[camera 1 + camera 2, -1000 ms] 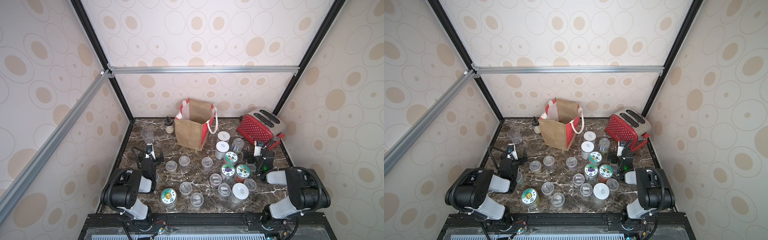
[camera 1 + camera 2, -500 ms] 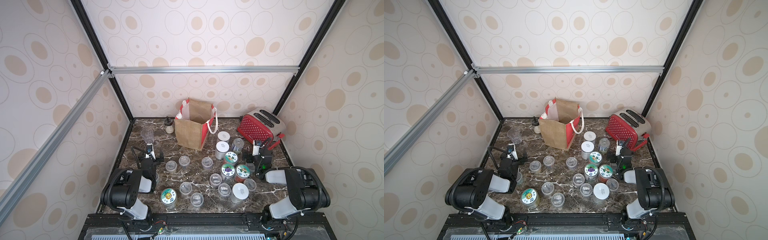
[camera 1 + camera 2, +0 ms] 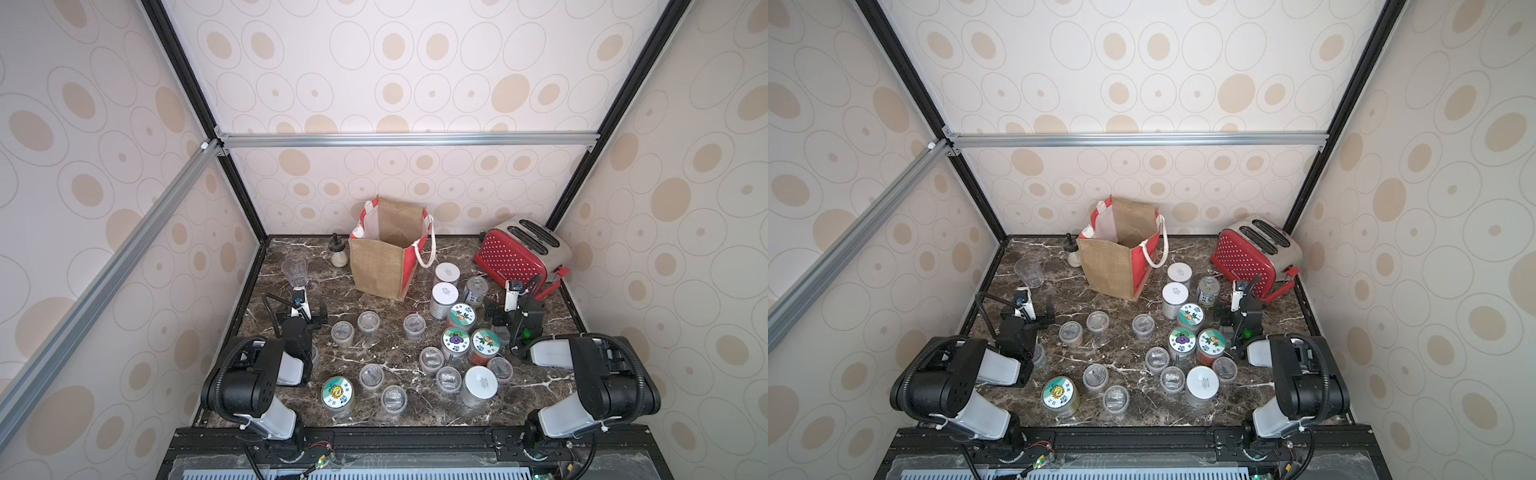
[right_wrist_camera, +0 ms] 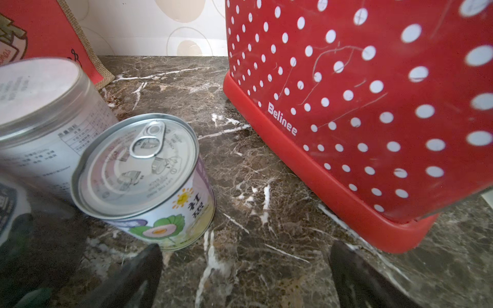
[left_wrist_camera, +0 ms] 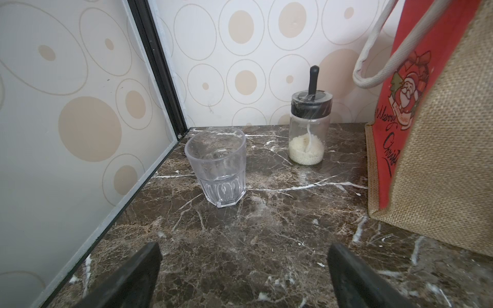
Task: Take out the seed jars from the canvas bag
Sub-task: Reset both arms
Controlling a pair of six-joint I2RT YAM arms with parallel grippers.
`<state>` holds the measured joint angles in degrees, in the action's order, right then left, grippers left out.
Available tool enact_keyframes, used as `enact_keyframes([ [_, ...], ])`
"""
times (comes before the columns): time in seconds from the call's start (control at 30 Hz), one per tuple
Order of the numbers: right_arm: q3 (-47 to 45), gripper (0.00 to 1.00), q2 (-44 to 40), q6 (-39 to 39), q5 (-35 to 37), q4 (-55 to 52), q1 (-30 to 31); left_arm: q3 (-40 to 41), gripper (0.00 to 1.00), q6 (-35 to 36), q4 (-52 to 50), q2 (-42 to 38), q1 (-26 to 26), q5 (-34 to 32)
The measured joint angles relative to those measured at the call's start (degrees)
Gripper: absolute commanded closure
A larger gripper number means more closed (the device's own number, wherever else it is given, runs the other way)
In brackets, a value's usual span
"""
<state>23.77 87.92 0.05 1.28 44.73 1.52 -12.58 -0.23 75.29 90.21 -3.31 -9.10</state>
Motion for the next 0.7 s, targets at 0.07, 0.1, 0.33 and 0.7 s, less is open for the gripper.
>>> enact_keyframes([
  [0.07, 0.02, 0.00, 0.00, 0.00, 0.00, 0.00, 0.00, 0.00, 0.02, -0.02, 0.00, 0.00, 0.00, 0.02],
  [0.1, 0.00, 0.00, 0.00, 0.00, 0.00, 0.00, -0.02, 0.00, 0.02, -0.02, 0.00, 0.00, 0.00, 0.02],
  [0.33, 0.00, 0.00, 0.00, 0.02, -0.09, 0.00, -0.04, 0.00, 0.02, -0.02, -0.02, 0.00, 0.00, 0.04],
  [0.7, -5.44, 0.00, -6.32, 0.28, 0.26, 2.69, -0.37, 6.80, 0.02, -0.63, 6.14, -3.39, 0.00, -1.11],
])
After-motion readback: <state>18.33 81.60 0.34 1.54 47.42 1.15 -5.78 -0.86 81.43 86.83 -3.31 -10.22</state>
